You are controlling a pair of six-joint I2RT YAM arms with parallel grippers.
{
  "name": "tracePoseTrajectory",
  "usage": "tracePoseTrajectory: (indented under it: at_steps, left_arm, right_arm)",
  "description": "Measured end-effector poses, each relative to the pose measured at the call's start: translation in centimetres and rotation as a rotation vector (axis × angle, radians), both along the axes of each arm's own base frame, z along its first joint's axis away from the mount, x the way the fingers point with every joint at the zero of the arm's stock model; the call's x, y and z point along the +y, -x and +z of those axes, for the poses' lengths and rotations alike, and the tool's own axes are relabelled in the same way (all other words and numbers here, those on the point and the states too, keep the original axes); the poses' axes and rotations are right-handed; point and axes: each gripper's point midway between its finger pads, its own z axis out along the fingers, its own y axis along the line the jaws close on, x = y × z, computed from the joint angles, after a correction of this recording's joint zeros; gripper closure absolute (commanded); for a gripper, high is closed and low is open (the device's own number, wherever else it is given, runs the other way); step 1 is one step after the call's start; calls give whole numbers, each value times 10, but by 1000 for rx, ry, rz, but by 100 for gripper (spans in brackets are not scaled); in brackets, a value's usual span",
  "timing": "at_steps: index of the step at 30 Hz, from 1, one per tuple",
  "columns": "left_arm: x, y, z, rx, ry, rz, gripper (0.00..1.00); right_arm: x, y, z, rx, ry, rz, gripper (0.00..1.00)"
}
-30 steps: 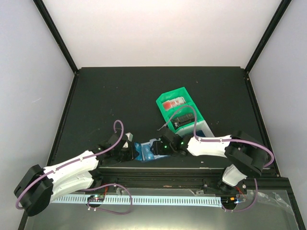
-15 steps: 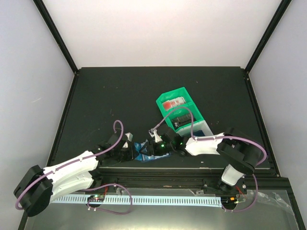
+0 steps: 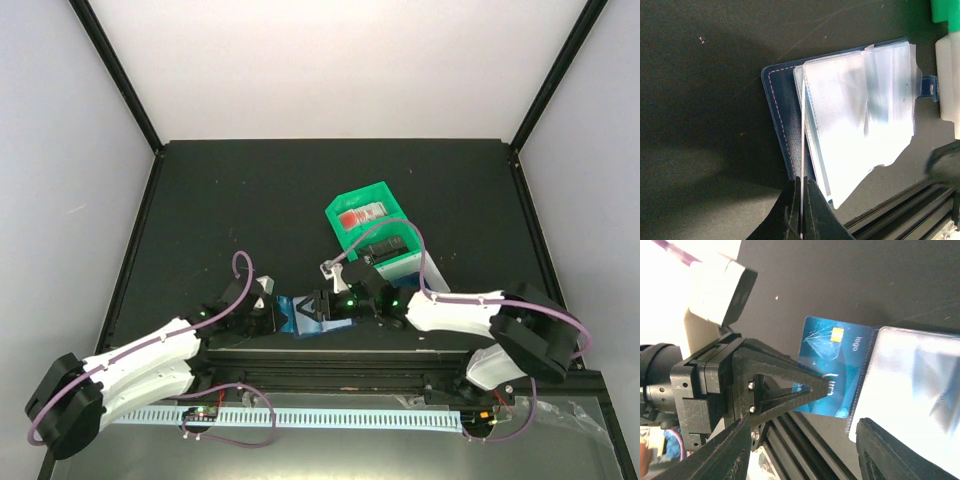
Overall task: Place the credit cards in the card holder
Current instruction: Turn over the card slot in the card holder, then insert the credit card into the card holder.
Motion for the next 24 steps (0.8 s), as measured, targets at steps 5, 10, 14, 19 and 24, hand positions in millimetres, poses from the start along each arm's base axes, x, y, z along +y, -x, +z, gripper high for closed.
tracePoseTrajectory:
  at_steps: [5,10,14,19,24]
  left_arm:
    - [4,-1,3,-17,-6,13,98]
    - [9,-4,17,-77,8,34,99]
    - [6,-8,39,-154,76,33,98]
    - [-8,-6,70,-228,205,-12,98]
    - [-22,-1,103,-281,348,-62,99]
  right_arm:
    - [-18,-13,1,-52,63,-100,42]
    - [-37,-18,-16,-61,165,-154,42]
    - [-35,-11,-6,-73,120,-113,33]
    - [-19,1,22,-75,-54,-46,30]
    - [-11,1,46,-76,-159,-47,32]
